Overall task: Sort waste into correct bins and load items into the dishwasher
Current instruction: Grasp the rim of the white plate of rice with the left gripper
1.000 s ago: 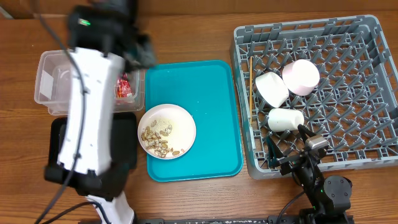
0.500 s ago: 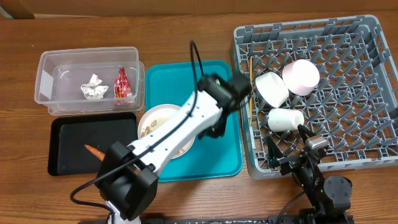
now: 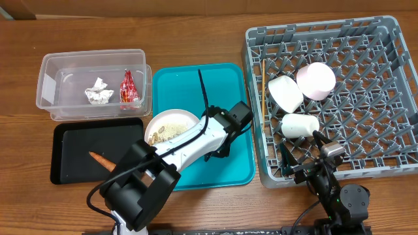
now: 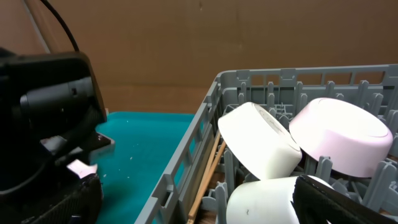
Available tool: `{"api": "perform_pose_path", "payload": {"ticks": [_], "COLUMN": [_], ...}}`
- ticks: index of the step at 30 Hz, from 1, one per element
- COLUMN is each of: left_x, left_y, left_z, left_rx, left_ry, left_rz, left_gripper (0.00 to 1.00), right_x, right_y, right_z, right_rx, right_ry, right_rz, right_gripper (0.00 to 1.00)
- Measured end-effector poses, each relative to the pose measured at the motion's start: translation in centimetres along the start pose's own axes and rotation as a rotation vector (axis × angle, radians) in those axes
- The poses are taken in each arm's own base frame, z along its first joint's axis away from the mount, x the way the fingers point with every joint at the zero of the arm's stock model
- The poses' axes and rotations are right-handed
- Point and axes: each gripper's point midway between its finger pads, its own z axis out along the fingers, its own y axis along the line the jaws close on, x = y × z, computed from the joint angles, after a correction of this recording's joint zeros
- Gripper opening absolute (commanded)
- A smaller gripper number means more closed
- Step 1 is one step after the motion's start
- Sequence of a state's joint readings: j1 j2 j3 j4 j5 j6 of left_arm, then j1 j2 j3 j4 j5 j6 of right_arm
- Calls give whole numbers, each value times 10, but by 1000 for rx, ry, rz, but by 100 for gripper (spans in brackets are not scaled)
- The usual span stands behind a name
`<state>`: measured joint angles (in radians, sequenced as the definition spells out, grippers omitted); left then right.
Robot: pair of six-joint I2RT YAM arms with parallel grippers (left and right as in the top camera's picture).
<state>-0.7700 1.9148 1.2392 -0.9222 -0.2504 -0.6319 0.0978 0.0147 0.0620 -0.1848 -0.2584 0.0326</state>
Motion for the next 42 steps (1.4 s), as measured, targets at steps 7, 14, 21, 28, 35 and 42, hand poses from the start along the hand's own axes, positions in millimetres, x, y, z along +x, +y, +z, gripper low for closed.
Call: {"api": "perform_pose_path", "payload": {"ticks": [7,14,21,28,35,42], "left_x": [-8,-15,0,-29,-32,-44], "left_y": [1,2,22,18,29,65], "left_z": [6,5,-12,-63,-89,-114], "left_rx": [-10,-18,-106,-77,-77,11], "left_ry": [-48,-77,14,-34,-6,-10], "left_rz": [31,44,42,-71,-133,-314], "left_gripper": [10,4,4,4,4,4], "right_x": [0,0,0,0,0,0], "right_y": [0,0,0,0,0,0], "right_z": [0,0,0,0,0,0], "right_rx": [0,0,0,0,0,0], "right_ry": [0,0,0,0,0,0], "right_rz": [0,0,0,0,0,0], "right_gripper": [100,100,100,100,100,100]}}
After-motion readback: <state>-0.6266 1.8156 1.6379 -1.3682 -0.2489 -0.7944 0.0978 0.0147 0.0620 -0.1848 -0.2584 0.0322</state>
